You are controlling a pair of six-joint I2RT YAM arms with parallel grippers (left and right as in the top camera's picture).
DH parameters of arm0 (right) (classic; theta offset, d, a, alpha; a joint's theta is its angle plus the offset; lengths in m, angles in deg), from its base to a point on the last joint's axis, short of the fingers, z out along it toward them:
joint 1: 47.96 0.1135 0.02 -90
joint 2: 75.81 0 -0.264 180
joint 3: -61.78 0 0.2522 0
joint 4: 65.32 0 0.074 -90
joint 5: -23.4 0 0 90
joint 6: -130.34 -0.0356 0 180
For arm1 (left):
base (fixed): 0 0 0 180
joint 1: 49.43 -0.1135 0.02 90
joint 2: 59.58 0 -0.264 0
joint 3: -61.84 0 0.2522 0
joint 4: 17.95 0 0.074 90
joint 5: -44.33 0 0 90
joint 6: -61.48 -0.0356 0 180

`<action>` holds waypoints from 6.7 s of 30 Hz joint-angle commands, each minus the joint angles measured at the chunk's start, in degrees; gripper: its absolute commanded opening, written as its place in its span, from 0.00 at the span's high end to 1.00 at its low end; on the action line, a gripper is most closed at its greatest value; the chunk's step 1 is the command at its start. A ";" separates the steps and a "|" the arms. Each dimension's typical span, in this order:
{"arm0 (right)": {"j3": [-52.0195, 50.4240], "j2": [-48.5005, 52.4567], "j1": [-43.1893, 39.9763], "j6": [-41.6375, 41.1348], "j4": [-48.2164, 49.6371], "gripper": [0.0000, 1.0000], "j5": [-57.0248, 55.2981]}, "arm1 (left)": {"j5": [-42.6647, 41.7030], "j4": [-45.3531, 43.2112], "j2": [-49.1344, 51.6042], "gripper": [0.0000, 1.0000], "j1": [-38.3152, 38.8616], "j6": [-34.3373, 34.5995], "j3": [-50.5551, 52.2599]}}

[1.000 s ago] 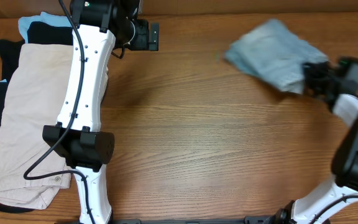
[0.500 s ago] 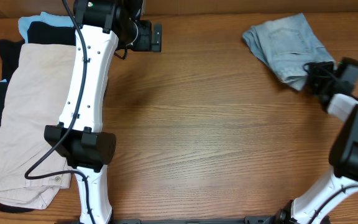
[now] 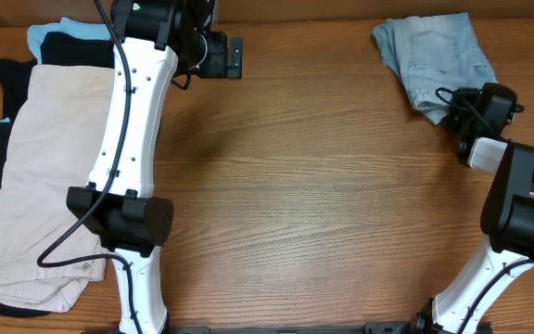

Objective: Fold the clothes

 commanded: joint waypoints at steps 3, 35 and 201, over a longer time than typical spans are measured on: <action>0.44 0.33 -0.63 0.61 6.51 0.88 -4.20 | 0.76 -0.09 0.20 0.00 0.44 0.98 -0.48; 0.46 -52.63 -15.47 1.60 22.58 0.00 30.67 | 1.03 0.07 0.31 0.00 0.42 0.96 1.79; -64.17 -121.20 18.38 76.72 -27.58 0.00 12.57 | 6.78 -80.08 -124.74 0.00 -15.76 4.98 143.56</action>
